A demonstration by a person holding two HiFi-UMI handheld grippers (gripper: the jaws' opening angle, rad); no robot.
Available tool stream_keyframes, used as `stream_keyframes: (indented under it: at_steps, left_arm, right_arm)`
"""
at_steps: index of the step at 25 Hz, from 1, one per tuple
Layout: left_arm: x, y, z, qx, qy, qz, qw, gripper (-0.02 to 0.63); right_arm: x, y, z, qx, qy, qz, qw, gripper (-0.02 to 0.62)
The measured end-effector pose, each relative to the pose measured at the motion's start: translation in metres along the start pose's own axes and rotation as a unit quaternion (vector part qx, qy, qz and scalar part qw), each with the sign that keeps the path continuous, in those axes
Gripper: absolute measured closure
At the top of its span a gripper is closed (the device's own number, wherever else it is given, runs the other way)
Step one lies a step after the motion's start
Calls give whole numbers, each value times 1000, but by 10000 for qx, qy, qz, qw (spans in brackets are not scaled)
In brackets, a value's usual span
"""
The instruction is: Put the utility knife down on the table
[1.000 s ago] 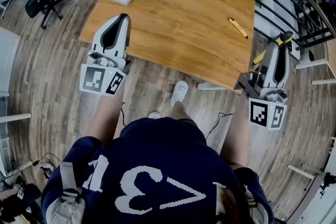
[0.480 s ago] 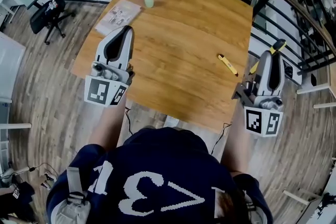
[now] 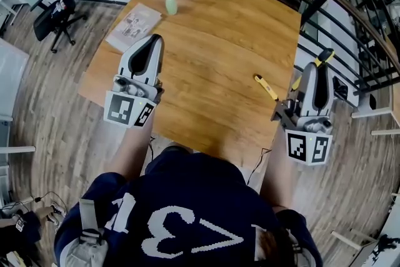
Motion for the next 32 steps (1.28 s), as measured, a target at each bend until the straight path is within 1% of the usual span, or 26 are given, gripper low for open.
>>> stream_keyframes:
  at_steps: [10,14,19,22,26,32]
  left_arm:
    - [-30,-22,18,343,-379,105,9986,580]
    - [-35,-29,26,501,-405,117,9979,580]
    - [-40,-41,36,532,-405,126,9977,580]
    - [-46,-58,40,577,-485,241,9969,581]
    - [-48,-89,40,729,-621,492,9942,580]
    - [-35,-138,31,1083,-570,765,9895,581]
  right_arm:
    - [-11,-9,11,106,-232,198,9995,463]
    - [-13,-14,15,165,-335,270,9989,465]
    - [-17,-26,16,261,-363,385,9983,463]
    - [-20,-46,15,253,-420,599,9970,463]
    - [-21,-88,15,273,-427,1118,9924,463]
    - [-7,-159,17,336,-422,2003,9783,463]
Point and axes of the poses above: the fingertips, and each gripper's own axes: x backward along the fingers, z to its left, y out of its top, the point moved 8 cm from there along x, backward along the fingers, and after that the axes turned 12 degrees about -y, right-handed, at the moved point
